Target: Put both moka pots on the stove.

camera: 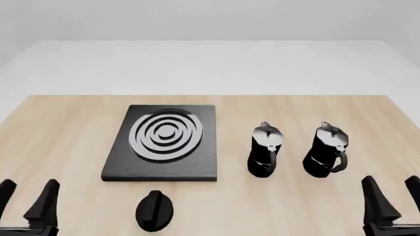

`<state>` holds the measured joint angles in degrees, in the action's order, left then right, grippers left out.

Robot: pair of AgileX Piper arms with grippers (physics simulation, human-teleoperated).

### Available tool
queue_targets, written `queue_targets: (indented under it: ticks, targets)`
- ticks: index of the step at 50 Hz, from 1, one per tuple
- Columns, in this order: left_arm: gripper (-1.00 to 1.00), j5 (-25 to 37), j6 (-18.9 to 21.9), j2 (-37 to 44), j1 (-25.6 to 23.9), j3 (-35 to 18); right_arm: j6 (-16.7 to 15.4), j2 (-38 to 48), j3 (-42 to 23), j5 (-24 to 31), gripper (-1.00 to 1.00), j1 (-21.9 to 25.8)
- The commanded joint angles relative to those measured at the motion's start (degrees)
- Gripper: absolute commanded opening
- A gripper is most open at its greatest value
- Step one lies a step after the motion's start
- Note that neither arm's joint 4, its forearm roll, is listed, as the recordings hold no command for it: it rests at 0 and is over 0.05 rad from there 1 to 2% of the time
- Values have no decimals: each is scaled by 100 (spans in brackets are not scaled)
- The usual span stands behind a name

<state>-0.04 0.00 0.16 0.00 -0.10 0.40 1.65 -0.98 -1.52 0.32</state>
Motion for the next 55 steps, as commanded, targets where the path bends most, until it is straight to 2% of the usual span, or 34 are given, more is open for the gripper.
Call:
queue_targets:
  ticks: [1, 12, 14, 17, 20, 21, 25, 28, 29, 31, 36, 40, 55]
  targets:
    - [100, -6, 0, 27, 1, -15, -44, -106, 81, 135, 100, -13]
    - [100, -7, -2, 25, 2, -15, -32, -134, 64, 221, 100, 47]
    - [100, -7, -1, 26, 1, -15, -143, -129, -17, 327, 100, 150]
    - [100, -7, -1, 24, 2, -15, -149, -90, -138, 435, 100, 226]
    - [100, -7, 1, 26, 1, -15, -246, 563, -227, 263, 100, 329]
    - [100, -7, -1, 26, 0, -15, -191, 809, -300, 227, 100, 372]
    - [100, -7, 0, 25, 1, -15, -236, 1421, -588, 285, 100, 437]
    - [100, -7, -1, 26, 1, -15, -201, 1547, -891, 618, 100, 649]
    - [100, -7, -2, 24, 2, -15, -360, 1620, -991, 723, 100, 680]
    - [100, -7, 0, 26, 0, -15, -264, 1733, -1175, 926, 100, 827]
    - [100, -7, 0, 26, 0, -15, -421, 1987, -1683, 1421, 100, 971]
    - [100, -7, -2, 26, 1, -15, -432, 2224, -2072, 1740, 100, 1095]
    - [100, -7, 0, 25, 1, -15, -305, 2977, -3100, 2437, 100, 1329]
